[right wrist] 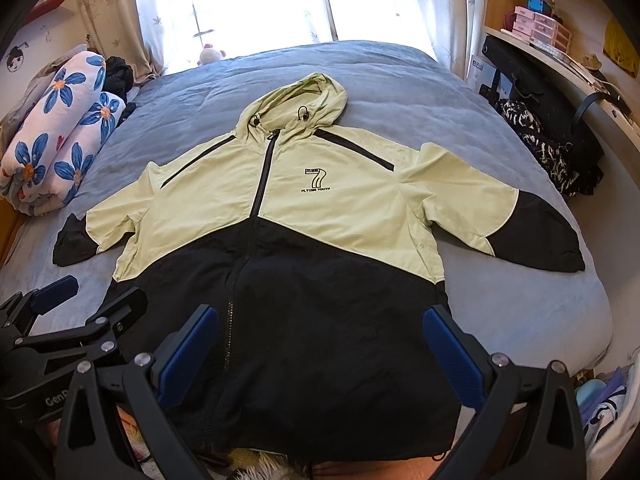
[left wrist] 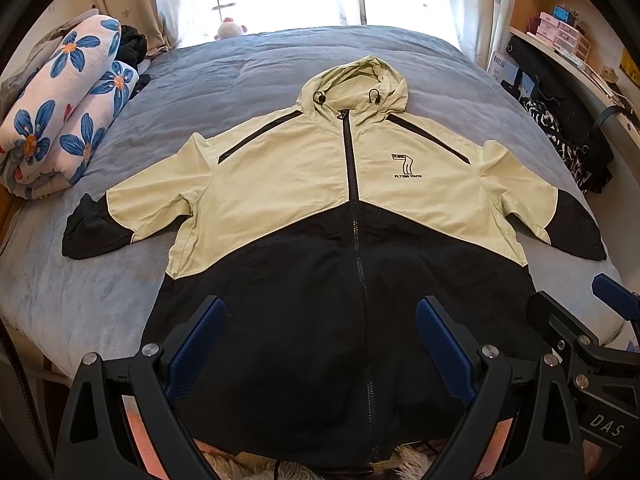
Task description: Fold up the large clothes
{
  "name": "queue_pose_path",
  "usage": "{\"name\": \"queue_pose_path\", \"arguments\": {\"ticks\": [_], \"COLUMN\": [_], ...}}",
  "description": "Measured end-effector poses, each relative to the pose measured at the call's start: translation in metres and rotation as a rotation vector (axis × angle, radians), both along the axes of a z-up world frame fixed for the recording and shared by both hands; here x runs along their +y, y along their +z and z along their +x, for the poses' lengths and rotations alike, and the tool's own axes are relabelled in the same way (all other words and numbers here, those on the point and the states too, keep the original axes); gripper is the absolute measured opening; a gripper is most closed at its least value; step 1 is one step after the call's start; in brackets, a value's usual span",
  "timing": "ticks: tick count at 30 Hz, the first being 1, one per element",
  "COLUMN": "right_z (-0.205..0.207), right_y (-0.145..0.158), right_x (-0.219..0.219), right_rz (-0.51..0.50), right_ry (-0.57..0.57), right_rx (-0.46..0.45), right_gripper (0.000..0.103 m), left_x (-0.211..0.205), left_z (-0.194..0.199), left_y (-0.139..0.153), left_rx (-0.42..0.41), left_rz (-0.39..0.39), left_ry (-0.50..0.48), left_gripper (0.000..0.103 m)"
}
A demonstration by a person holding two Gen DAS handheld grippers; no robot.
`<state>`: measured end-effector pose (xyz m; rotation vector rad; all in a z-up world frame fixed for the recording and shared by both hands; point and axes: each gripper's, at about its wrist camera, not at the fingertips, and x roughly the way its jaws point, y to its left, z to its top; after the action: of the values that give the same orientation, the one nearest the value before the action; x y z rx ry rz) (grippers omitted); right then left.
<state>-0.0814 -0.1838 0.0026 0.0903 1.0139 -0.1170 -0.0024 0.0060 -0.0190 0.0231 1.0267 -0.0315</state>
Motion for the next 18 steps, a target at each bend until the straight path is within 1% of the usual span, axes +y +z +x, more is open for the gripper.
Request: {"name": "queue_pose_path", "arguments": {"ticks": [18], "right_z": [0.0026], "right_y": [0.0028], "right_x": [-0.0055], "right_rz": [0.008], "right_ry": [-0.013], "right_rx": [-0.008], "right_gripper": [0.103], "left_x": [-0.0017], "left_z": [0.0014], "left_y": [0.002], "left_rx": [0.005], "left_rz": [0.0], "left_ry": [-0.006], "left_gripper": [0.095]}}
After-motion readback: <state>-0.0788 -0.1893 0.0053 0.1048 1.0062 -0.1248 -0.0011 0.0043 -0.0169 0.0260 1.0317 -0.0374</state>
